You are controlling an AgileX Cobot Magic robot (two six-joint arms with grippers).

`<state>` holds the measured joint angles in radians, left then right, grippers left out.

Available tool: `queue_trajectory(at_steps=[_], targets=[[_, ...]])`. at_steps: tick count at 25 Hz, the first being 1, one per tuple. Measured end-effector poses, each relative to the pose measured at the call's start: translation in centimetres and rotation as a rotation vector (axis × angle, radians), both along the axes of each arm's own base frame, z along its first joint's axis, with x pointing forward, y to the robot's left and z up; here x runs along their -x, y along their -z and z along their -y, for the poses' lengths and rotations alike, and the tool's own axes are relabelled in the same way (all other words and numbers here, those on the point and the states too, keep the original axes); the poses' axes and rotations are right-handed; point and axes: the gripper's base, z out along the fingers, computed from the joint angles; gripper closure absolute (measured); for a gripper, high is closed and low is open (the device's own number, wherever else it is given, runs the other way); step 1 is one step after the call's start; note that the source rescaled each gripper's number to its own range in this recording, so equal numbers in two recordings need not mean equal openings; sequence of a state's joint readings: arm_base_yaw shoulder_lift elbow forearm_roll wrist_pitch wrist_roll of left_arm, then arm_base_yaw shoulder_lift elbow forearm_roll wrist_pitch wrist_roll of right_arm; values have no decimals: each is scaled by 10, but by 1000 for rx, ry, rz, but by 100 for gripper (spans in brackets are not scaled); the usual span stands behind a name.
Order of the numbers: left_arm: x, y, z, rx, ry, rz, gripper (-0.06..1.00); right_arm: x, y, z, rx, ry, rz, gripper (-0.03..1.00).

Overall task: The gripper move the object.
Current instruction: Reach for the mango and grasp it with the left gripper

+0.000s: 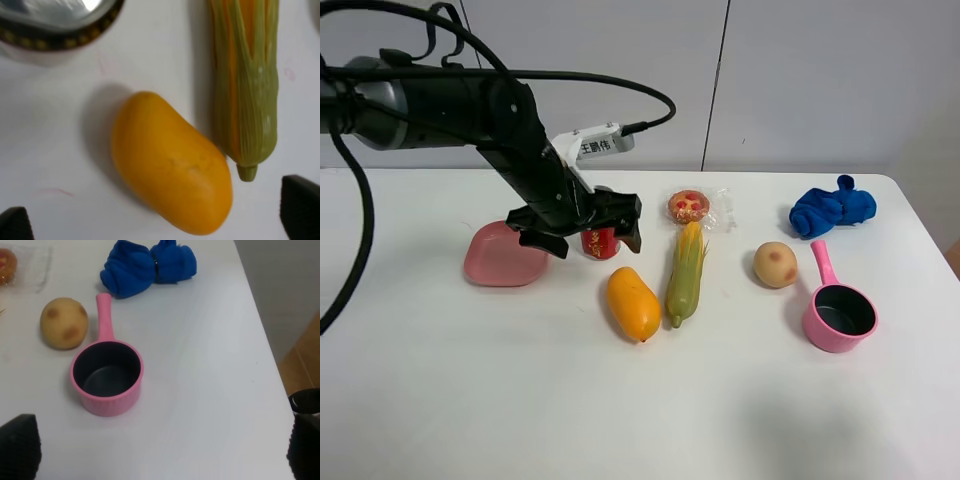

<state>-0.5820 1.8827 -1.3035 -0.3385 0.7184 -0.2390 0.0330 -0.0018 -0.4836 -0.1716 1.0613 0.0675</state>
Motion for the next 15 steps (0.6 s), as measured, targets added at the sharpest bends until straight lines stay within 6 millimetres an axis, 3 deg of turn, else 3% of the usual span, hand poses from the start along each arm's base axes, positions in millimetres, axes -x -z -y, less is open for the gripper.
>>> queue_trajectory(at_steps=[7, 15], targets=[[1, 26, 7, -19, -40, -94, -6, 1, -1, 9, -37, 129, 24, -3], [-9, 39, 16, -13, -53, -110, -6, 1, -1, 9, -46, 133, 26, -3]])
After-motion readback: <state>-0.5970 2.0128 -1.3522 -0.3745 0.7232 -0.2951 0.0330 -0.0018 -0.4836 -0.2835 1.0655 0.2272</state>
